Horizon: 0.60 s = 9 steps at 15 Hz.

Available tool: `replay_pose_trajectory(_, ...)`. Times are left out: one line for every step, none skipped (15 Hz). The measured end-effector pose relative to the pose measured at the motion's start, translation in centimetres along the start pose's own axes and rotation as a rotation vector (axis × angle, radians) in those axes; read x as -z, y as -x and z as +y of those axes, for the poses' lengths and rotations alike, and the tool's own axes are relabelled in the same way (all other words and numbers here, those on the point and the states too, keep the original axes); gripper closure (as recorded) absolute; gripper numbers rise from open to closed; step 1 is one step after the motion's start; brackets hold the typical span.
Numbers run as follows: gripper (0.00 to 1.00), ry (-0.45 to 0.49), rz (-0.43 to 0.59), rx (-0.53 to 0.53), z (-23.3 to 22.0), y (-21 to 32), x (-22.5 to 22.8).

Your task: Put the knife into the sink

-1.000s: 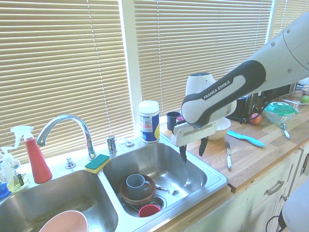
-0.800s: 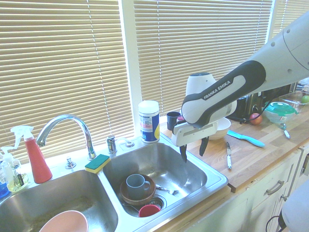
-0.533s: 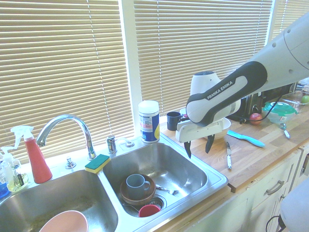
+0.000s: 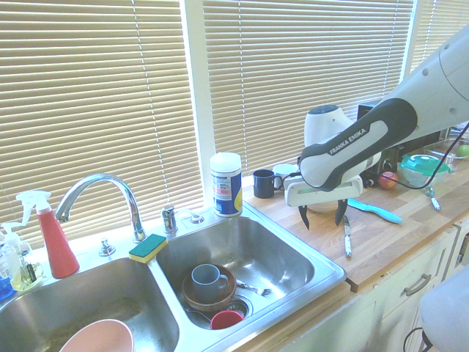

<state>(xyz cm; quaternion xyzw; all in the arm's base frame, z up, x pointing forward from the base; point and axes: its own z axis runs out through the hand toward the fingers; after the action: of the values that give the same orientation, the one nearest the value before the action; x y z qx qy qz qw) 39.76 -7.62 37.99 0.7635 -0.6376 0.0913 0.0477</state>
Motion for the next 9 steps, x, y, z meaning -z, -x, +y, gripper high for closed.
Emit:
replay_pose_trajectory(0.0, 0.007, -0.003, -0.023, 0.6, -0.5, -0.3)
replay_pose_trajectory(0.0, 0.013, -0.007, -0.038, 1.2, -0.9, -0.6)
replay_pose_trajectory(0.0, 0.015, -0.011, -0.049, 1.7, -1.1, -0.9)
replay_pose_trajectory(0.0, 0.016, -0.014, -0.056, 2.1, -1.2, -1.2)
replay_pose_trajectory(0.0, 0.015, -0.017, -0.062, 2.6, -1.2, -1.6)
replay_pose_trajectory(0.0, 0.012, -0.02, -0.07, 3.2, -1.2, -2.1)
replay_pose_trajectory(0.0, 0.01, -0.024, -0.079, 3.7, -1.3, -2.7)
replay_pose_trajectory(0.0, 0.008, -0.027, -0.087, 4.0, -1.4, -3.2)
replay_pose_trajectory(0.0, 0.003, -0.027, -0.091, 4.0, -1.6, -3.2)
